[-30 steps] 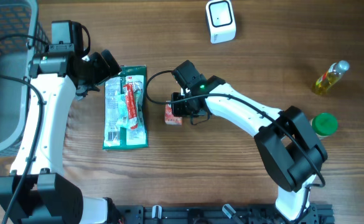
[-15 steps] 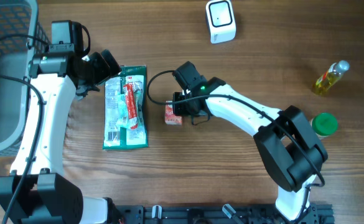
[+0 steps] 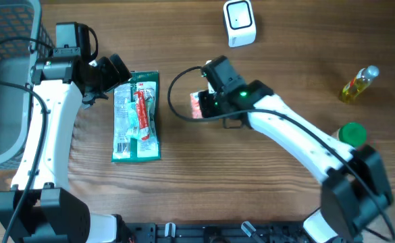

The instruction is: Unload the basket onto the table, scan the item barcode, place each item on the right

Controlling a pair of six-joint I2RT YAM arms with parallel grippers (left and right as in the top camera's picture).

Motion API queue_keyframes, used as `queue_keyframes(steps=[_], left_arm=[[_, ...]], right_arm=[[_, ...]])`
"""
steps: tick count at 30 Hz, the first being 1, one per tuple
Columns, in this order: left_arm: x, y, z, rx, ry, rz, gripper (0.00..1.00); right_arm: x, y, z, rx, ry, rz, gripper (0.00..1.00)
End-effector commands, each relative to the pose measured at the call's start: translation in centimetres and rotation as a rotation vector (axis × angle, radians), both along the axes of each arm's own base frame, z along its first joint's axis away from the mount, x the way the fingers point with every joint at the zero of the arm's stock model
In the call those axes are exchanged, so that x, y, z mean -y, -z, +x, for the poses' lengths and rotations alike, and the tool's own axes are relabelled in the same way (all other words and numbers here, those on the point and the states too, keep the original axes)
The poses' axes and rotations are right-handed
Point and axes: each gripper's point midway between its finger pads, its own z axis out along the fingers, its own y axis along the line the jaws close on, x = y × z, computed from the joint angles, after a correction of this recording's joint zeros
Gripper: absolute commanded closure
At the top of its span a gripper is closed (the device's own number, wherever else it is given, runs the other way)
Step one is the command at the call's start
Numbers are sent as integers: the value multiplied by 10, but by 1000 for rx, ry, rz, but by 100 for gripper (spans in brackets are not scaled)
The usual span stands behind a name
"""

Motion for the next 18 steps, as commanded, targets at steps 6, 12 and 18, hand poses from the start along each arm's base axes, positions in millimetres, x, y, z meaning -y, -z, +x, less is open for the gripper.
queue_keyframes(steps=[6,12,18], left_arm=[[-1,-1,1,6,13,6,0],[-1,-1,1,6,13,6,0],[-1,-1,1,5,13,6,0]], right_arm=[[128,-26,3,175,13,-782,96],[139,-5,-14,105,127,-860,96],[146,33,-19,60,226,-964,96]])
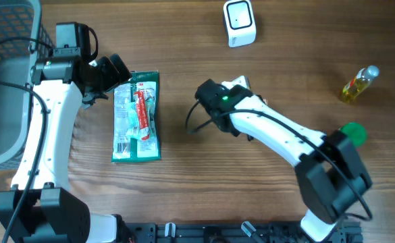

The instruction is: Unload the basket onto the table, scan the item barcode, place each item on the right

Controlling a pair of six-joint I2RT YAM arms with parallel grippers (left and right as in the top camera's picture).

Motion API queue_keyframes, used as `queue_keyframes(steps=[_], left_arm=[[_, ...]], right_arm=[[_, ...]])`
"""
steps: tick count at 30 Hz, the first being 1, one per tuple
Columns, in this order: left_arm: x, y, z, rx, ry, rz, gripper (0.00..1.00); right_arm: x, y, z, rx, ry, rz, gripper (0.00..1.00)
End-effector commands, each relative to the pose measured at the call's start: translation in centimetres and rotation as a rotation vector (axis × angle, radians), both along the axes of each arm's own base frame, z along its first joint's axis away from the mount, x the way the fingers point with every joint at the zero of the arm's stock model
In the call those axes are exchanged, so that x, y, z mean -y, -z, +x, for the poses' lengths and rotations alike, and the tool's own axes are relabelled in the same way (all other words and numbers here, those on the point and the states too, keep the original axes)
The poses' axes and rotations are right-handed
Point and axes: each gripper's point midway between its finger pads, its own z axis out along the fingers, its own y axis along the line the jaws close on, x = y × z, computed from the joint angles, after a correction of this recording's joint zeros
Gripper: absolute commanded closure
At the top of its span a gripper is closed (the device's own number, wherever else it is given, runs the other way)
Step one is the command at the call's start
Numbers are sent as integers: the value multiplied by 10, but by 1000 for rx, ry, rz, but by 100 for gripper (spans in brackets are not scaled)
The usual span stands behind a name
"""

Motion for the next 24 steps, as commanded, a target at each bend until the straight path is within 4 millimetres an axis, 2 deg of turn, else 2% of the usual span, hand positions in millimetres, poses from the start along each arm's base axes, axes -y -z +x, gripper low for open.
queue_keyframes(steps=[1,8,11,14,16,17,24], left_arm=[[-1,-1,1,5,13,7,0],[-1,-1,1,5,13,7,0],[-1,-1,1,5,13,7,0],[-1,-1,1,5,13,7,0],[-1,-1,1,5,13,7,0],[-1,-1,1,5,13,7,0],[-1,-1,1,5,13,7,0]], right_arm=[[4,14,2,60,93,-21,96],[5,55,-1,-1,115,-66,96],[-1,65,-5,-35,125,-27,95],[-1,65,-5,-40,119,-30,87],[-1,64,-5,-41,119,-32,76],[-1,64,-5,-40,119,-31,74],[-12,57,-4,-39,130,52,73]])
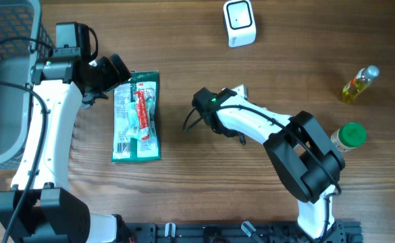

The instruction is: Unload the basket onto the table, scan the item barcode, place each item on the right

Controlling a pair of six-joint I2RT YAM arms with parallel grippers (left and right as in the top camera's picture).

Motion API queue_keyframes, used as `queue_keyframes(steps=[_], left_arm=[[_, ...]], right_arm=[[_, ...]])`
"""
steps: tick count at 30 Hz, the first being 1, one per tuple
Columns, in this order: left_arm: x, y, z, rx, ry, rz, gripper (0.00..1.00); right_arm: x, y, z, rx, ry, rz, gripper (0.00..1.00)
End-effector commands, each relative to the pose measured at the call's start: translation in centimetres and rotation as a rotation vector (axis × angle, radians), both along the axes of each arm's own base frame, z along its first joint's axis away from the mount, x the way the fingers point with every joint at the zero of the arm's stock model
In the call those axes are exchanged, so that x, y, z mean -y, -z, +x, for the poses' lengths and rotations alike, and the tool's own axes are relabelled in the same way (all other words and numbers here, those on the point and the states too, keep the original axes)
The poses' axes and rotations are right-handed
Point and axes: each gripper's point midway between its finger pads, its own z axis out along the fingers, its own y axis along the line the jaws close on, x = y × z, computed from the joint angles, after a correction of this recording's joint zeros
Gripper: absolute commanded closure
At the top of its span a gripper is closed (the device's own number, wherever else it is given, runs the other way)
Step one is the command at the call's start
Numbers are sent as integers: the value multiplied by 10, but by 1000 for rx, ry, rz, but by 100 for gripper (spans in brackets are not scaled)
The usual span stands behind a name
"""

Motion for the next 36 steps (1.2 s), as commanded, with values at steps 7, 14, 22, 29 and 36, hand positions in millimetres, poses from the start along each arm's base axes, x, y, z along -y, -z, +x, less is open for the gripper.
queue_keyframes(steps=[7,14,22,29,36], left_arm=[[-1,-1,1,5,13,7,0],[-1,-1,1,5,13,7,0],[-1,-1,1,5,13,7,0],[-1,-1,1,5,13,7,0],[-1,-1,1,5,13,7,0]], right_arm=[[-20,-3,1,-9,24,126,72],[-27,-7,3,-5,27,159,71],[-34,-24,16,12,-8,180,64],[-36,-68,26,137,-10,265,50],[-22,-61,8,-103,142,659,20]])
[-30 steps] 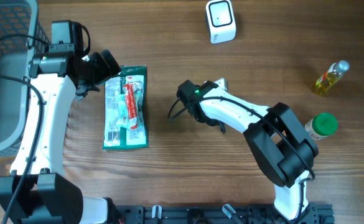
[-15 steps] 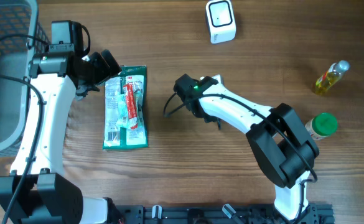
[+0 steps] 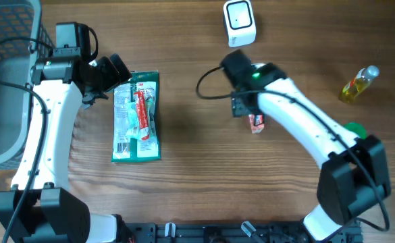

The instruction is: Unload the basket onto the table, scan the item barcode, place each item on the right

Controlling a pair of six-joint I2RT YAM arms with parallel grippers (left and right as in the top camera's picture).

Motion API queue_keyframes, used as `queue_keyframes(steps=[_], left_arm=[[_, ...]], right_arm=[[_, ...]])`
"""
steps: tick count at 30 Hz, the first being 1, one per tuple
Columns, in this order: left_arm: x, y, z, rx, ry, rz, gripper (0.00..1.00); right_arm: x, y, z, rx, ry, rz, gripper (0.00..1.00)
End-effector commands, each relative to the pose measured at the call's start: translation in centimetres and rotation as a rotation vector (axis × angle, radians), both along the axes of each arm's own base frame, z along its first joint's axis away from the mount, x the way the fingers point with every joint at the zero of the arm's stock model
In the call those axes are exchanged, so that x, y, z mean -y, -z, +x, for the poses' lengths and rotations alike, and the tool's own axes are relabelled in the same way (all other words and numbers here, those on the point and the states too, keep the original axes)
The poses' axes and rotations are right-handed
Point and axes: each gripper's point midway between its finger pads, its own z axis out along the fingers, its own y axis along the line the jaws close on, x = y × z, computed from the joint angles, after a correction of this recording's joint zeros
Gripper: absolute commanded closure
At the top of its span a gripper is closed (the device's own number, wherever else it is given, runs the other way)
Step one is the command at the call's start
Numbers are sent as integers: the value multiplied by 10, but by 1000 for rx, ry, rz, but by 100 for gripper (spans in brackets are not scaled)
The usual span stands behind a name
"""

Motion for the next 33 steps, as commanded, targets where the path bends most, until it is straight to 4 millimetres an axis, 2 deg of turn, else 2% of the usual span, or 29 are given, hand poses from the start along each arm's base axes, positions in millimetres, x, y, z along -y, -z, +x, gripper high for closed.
queue_keyframes(steps=[1,6,12,13,14,17,18,20,21,23,24,25,26,27,28,29,30,31,33], left_arm=[[-1,-1,1,5,13,7,0],[-1,-1,1,5,13,7,0],[-1,-1,1,5,13,7,0],[-1,-1,1,5,13,7,0],[-1,-1,1,5,13,7,0],[-1,-1,1,5,13,7,0],[-1,-1,1,5,13,7,0],[-1,-1,1,5,13,7,0],[-1,-1,1,5,13,7,0],[-1,-1,1,5,13,7,0],[-1,-1,1,5,13,7,0],[-1,-1,1,5,13,7,0],[-1,-1,1,5,13,7,0],[-1,-1,1,5,13,7,0],[-1,-1,1,5,13,7,0],[-1,-1,1,5,13,7,0],[-1,-1,1,5,13,7,0],[-1,-1,1,5,13,7,0],[-1,-1,1,5,13,7,0]], right_arm=[[-8,10,-13,-92,-2,135,20],[-3,43,-26,-118,-3,131,22],[-4,70,-17,-39,-34,146,28],[-2,71,-16,-31,-34,134,41],[0,71,-16,-28,-36,123,59],[4,70,-13,-14,-32,100,62],[3,70,-13,-12,-32,101,55],[3,70,-12,-8,-33,103,73],[2,70,-11,-6,-32,105,74],[1,69,-9,5,-34,109,44],[1,69,-7,12,-34,112,36],[-1,68,-4,26,-35,119,20],[-2,68,-2,34,-35,122,19],[-4,67,2,52,-37,131,22],[-5,66,5,62,-43,134,39],[-6,65,7,69,-54,135,69],[-7,65,8,73,-54,137,75],[-7,65,8,73,-54,137,48],[-7,65,8,73,-54,137,19]])
